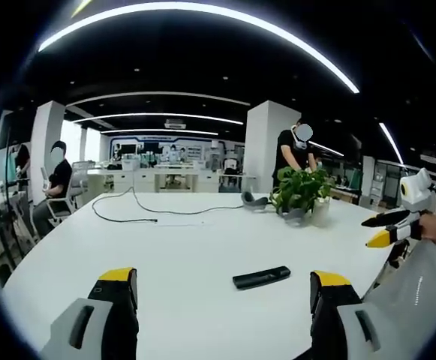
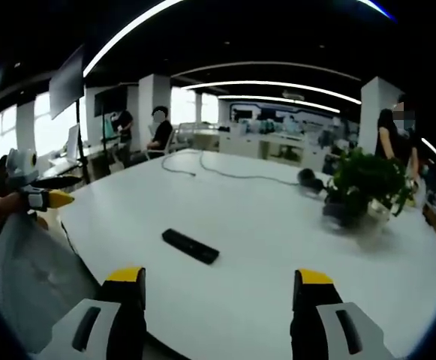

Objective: Press the specified remote control buttons in sequence, fully releasing each button before pressing the next.

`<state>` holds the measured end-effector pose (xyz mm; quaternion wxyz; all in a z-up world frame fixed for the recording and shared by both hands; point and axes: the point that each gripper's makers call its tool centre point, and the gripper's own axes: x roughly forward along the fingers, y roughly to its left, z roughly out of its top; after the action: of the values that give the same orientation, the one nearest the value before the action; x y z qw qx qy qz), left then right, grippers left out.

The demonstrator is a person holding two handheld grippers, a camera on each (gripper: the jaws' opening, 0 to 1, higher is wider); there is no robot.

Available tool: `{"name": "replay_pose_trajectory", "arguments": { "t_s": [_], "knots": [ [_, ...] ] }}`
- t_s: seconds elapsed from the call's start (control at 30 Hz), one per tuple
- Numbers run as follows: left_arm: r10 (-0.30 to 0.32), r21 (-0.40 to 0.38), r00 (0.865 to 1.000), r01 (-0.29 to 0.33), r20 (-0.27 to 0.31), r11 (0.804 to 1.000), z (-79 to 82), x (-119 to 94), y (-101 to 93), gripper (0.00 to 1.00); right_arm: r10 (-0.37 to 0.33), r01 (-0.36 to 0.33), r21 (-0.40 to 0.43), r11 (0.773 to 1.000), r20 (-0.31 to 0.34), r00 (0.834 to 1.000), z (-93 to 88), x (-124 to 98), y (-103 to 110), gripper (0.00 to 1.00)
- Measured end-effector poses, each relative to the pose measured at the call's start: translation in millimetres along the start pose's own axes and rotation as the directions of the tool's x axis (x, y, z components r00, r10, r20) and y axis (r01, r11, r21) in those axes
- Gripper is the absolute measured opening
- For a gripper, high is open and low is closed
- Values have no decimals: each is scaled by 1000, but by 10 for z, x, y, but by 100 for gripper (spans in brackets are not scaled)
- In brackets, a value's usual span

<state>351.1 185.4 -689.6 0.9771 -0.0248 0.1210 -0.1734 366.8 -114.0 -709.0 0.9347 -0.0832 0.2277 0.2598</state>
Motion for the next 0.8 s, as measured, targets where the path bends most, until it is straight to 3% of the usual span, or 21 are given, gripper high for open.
{"name": "replay_pose_trajectory", "arguments": {
  "t_s": [0.8],
  "knots": [
    [-5, -2, 1000, 5, 18, 1000, 42, -14, -14, 100, 9, -9, -10, 1000, -12, 1000, 34, -15, 80, 79]
  ]
}}
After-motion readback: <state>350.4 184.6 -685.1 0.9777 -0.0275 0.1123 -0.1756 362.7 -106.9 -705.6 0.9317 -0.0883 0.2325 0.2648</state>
